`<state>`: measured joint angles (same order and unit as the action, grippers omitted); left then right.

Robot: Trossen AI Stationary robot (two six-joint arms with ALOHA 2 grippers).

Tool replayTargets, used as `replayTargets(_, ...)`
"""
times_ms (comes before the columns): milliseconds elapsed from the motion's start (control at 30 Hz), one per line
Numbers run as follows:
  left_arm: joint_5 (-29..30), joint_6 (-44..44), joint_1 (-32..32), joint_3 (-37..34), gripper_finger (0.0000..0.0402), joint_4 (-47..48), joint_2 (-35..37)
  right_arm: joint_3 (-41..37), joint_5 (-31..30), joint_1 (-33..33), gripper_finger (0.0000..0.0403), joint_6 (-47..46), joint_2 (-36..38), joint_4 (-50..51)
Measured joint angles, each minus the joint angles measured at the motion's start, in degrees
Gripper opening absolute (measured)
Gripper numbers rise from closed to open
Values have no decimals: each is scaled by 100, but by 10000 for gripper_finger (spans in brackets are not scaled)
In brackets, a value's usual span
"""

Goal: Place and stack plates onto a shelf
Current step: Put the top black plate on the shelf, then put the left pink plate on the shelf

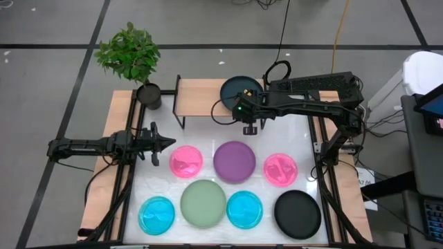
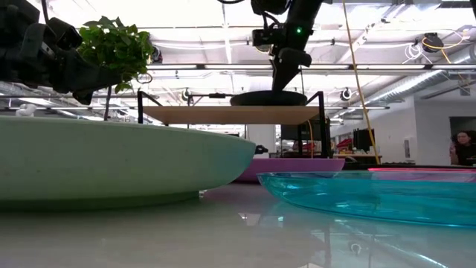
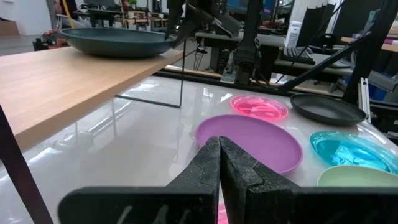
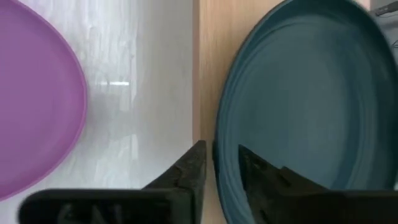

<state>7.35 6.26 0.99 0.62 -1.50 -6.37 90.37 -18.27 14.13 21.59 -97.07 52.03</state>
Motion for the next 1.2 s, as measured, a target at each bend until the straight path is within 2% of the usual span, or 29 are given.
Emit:
replayTargets(200, 0, 28, 0, 0, 4, 2, -11, 0, -12, -161, 130, -185, 331, -83)
replayTargets(400, -125, 199, 0, -2, 4, 8, -82, 3, 5, -532, 157, -718, 802, -58)
replayTargets(600, -560, 450, -2, -9, 4, 26, -151, 7, 51, -1215, 157, -1564, 1034, 136)
replayTargets(800, -699, 638, -187, -11, 4, 28, -223, -9, 39, -1927, 151, -2269, 1037, 116)
replayTargets(933, -713, 742, -427, 136, 4, 81, -316, -398, -153, -2378, 151, -2802, 1086, -112)
replayTargets(1100, -650, 431, -616, 687, 4, 98, -666, -1158, -448, -2793, 151, -3300, 1169, -553)
replayTargets(1200, -501, 301, -682, 1093, 4, 596, -982, -1567, -591, -2905, 151, -3454, 1210, -978)
